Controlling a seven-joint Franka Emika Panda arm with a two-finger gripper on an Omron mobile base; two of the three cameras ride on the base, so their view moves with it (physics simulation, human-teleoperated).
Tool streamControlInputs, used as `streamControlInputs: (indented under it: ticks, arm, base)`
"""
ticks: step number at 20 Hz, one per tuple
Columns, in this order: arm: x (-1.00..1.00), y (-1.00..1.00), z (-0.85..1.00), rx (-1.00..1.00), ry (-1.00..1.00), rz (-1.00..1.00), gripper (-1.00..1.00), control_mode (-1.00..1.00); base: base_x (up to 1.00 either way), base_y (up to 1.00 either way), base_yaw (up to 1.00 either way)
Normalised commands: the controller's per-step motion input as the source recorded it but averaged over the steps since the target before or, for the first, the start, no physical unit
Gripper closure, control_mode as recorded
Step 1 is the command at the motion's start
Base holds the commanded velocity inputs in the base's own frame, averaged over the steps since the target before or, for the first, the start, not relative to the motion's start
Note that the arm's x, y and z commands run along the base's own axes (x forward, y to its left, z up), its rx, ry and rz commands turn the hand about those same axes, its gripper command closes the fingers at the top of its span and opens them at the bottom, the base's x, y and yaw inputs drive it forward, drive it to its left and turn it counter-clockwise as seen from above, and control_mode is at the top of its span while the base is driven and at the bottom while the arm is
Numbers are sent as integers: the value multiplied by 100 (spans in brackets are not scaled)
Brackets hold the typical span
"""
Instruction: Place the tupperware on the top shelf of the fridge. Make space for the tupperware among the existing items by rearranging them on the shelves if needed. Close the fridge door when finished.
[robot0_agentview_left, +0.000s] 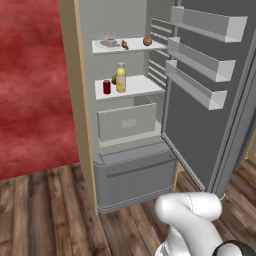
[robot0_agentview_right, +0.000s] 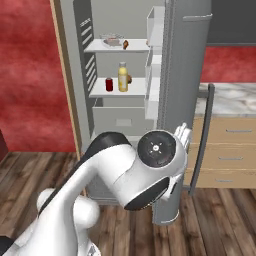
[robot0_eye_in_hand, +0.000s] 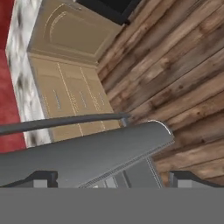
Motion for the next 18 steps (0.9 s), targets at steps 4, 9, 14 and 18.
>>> streamControlInputs:
  ticks: [4, 9, 14, 18]
  arm:
    - [98, -66, -71, 15, -6, 27, -100, -100]
    - [61, -38, -10, 28, -1, 17, -100, -100]
    - [31, -1, -4, 18, 9, 1, -100, -100]
    - [3, 0, -36, 14, 9, 0, -100, -100]
  base:
    - [0, 0, 0]
    - [0, 0, 0]
    - [0, 0, 0]
    - [0, 0, 0]
